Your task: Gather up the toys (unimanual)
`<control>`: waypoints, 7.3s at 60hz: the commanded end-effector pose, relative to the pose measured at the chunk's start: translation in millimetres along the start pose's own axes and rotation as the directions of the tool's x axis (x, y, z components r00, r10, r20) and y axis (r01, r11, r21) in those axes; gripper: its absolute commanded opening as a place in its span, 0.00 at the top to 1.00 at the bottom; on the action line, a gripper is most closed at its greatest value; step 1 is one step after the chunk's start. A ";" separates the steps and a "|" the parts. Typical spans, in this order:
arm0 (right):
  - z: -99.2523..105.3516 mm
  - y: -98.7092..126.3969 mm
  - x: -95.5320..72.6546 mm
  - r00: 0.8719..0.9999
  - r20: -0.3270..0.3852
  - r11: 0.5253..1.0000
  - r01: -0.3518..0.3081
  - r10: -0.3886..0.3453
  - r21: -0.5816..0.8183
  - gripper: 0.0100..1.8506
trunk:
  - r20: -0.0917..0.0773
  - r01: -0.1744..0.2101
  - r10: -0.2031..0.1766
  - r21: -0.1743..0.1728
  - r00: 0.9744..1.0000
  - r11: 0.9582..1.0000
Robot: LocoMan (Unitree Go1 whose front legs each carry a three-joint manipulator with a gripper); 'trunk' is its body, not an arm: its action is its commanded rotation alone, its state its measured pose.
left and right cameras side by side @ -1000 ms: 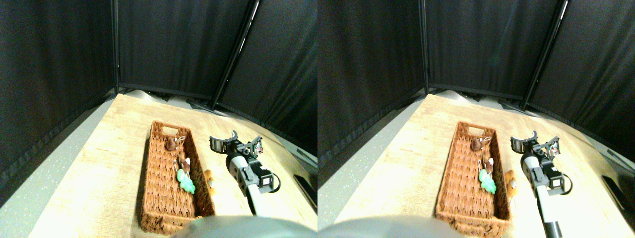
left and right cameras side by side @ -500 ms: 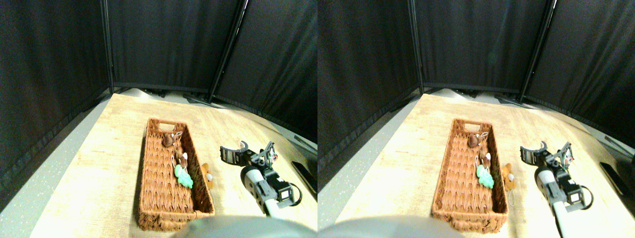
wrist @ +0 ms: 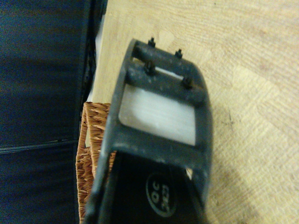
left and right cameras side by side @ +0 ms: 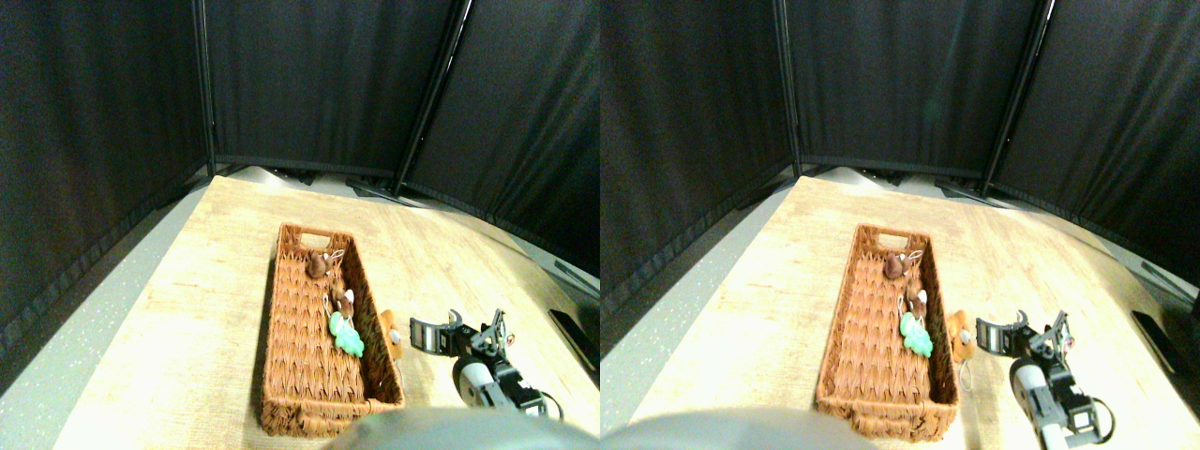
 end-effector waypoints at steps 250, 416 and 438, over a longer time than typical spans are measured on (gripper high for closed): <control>-125.4 107.4 50.8 0.978 -0.071 0.910 -0.206 0.194 -0.360 0.97 | 0.056 -0.160 0.174 -0.192 0.983 0.968; -19.4 -66.1 -56.0 0.979 0.114 0.985 0.170 -0.169 0.003 0.47 | -0.075 0.064 -0.067 -0.040 0.995 0.997; -26.6 -78.8 -28.0 0.967 0.112 0.973 0.226 -0.229 0.039 0.53 | -0.077 0.044 -0.048 -0.054 0.996 0.998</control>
